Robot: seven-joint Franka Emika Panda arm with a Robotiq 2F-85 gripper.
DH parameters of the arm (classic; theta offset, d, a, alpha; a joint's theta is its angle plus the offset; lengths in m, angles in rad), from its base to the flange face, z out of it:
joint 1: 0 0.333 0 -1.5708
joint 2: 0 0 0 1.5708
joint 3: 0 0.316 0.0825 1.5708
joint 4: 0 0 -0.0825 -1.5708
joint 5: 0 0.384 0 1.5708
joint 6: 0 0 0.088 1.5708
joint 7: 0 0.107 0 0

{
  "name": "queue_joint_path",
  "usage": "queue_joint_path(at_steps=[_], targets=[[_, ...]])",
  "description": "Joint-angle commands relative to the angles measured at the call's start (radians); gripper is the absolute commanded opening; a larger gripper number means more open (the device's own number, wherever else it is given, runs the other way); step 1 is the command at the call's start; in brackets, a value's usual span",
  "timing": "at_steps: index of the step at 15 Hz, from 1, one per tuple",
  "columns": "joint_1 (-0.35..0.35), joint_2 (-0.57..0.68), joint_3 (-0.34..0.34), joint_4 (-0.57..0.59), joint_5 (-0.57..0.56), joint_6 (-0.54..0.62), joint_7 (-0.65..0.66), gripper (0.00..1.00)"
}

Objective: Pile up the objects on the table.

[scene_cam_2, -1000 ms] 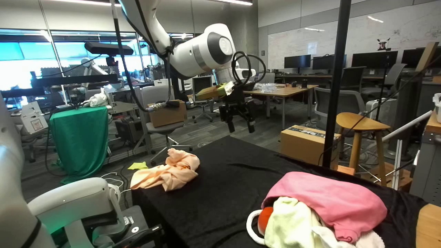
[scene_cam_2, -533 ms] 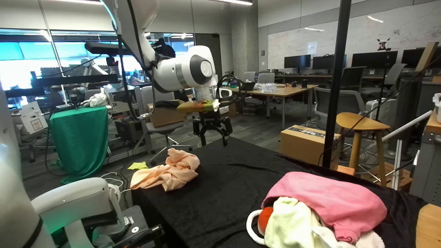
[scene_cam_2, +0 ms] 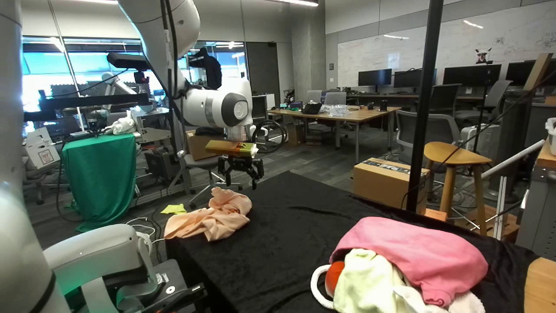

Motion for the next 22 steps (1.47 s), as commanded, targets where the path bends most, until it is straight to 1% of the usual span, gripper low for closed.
queue_joint_path(at_steps=[1,3,9,16,19,22], targets=[[0.006,0.063,0.026,0.084,0.092,-0.059,-0.046,1.0],[0.015,0.089,0.026,0.115,0.101,-0.09,-0.032,1.0],[0.03,0.161,0.01,0.164,0.084,-0.119,-0.007,1.0],[0.031,0.247,-0.01,0.234,0.101,-0.225,0.051,1.0],[0.029,0.282,-0.009,0.283,0.128,-0.297,0.074,1.0],[0.018,0.311,-0.003,0.33,0.2,-0.35,0.082,1.0]])
